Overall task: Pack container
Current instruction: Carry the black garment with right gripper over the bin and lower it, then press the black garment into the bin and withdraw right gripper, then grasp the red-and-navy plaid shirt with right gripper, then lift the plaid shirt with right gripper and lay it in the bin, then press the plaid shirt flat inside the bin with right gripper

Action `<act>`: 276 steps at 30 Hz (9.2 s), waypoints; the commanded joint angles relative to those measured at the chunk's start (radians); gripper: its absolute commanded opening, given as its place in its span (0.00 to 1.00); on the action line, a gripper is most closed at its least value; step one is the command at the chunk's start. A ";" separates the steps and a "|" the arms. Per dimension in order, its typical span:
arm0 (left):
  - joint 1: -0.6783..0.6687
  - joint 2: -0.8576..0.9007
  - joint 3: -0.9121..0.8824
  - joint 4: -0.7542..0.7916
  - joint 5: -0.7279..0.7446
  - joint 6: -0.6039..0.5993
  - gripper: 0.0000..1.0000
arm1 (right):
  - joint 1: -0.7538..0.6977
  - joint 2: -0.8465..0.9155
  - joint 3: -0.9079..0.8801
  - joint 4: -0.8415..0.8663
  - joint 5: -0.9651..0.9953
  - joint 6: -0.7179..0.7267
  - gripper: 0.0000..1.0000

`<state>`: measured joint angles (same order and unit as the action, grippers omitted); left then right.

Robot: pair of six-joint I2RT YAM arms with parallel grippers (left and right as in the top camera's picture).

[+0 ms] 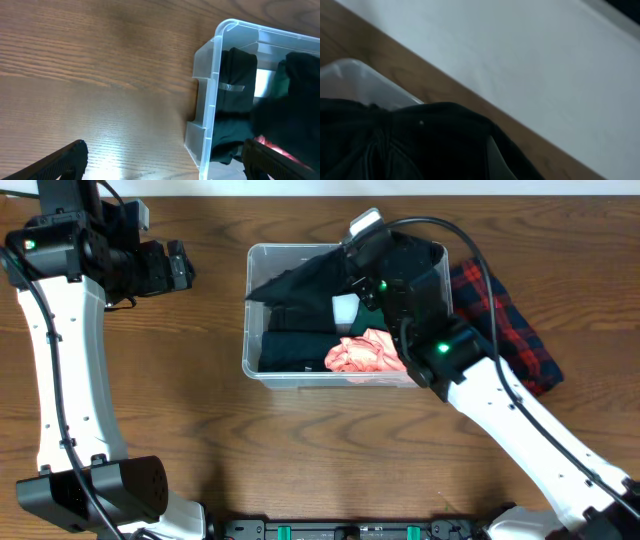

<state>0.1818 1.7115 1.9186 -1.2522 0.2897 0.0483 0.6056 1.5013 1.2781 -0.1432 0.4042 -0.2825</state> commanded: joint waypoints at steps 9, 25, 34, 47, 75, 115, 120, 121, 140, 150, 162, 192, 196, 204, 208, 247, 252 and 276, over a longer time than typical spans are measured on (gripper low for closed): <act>0.002 0.008 -0.006 -0.003 0.013 -0.009 0.98 | 0.012 -0.017 0.046 -0.008 0.168 0.117 0.01; 0.002 0.008 -0.006 -0.011 0.013 -0.009 0.98 | 0.080 0.065 0.046 -0.024 0.165 0.142 0.74; 0.002 0.008 -0.006 -0.011 0.013 -0.009 0.98 | 0.225 -0.005 0.046 -0.178 0.164 0.137 0.99; 0.002 0.008 -0.006 -0.011 0.013 -0.009 0.98 | 0.147 -0.020 0.074 -0.492 -0.077 0.343 0.99; 0.002 0.008 -0.006 -0.016 0.013 -0.009 0.98 | -0.053 0.195 0.099 -0.818 -0.375 0.424 0.56; 0.002 0.008 -0.006 -0.018 0.013 -0.008 0.98 | -0.412 0.196 0.540 -1.096 -0.498 0.155 0.99; 0.002 0.008 -0.006 -0.015 0.013 -0.008 0.98 | -0.644 0.225 0.525 -1.116 -0.514 0.082 0.99; 0.002 0.008 -0.006 -0.015 0.013 -0.008 0.98 | -0.693 0.242 0.525 -1.114 -0.524 0.077 0.99; 0.002 0.008 -0.006 -0.031 0.011 0.009 0.98 | -0.975 0.680 0.525 -0.970 -0.671 -0.214 0.92; 0.002 0.008 -0.006 -0.034 -0.040 0.010 0.98 | -0.980 0.783 0.525 -0.915 -0.793 -0.303 0.91; 0.002 0.008 -0.006 -0.034 -0.040 0.010 0.98 | -0.973 0.858 0.514 -0.957 -0.953 -0.318 0.75; 0.002 0.008 -0.006 -0.018 -0.039 0.009 0.98 | -0.972 0.572 0.794 -1.159 -0.961 -0.070 0.01; 0.002 0.008 -0.006 -0.015 -0.040 0.006 0.98 | -0.949 0.440 0.797 -1.154 -0.951 -0.092 0.01; 0.002 0.008 -0.006 -0.015 -0.039 0.006 0.98 | -0.807 0.239 0.797 -1.123 -0.950 -0.256 0.01; 0.002 0.008 -0.006 -0.016 -0.040 0.006 0.98 | -0.657 0.187 0.797 -1.084 -0.880 -0.345 0.01; 0.002 0.008 -0.006 -0.019 -0.040 0.006 0.98 | -0.039 0.317 0.795 -1.264 -0.550 -0.781 0.01; 0.002 0.008 -0.006 -0.019 -0.040 0.006 0.98 | -0.035 0.319 0.794 -1.289 -0.552 -0.749 0.01; 0.002 0.008 -0.006 -0.014 -0.040 0.006 0.98 | -0.108 0.515 0.800 -0.848 -0.459 -0.488 0.79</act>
<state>0.1818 1.7115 1.9186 -1.2701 0.2554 0.0517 0.5220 2.0323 2.0594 -1.0348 -0.0902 -0.8616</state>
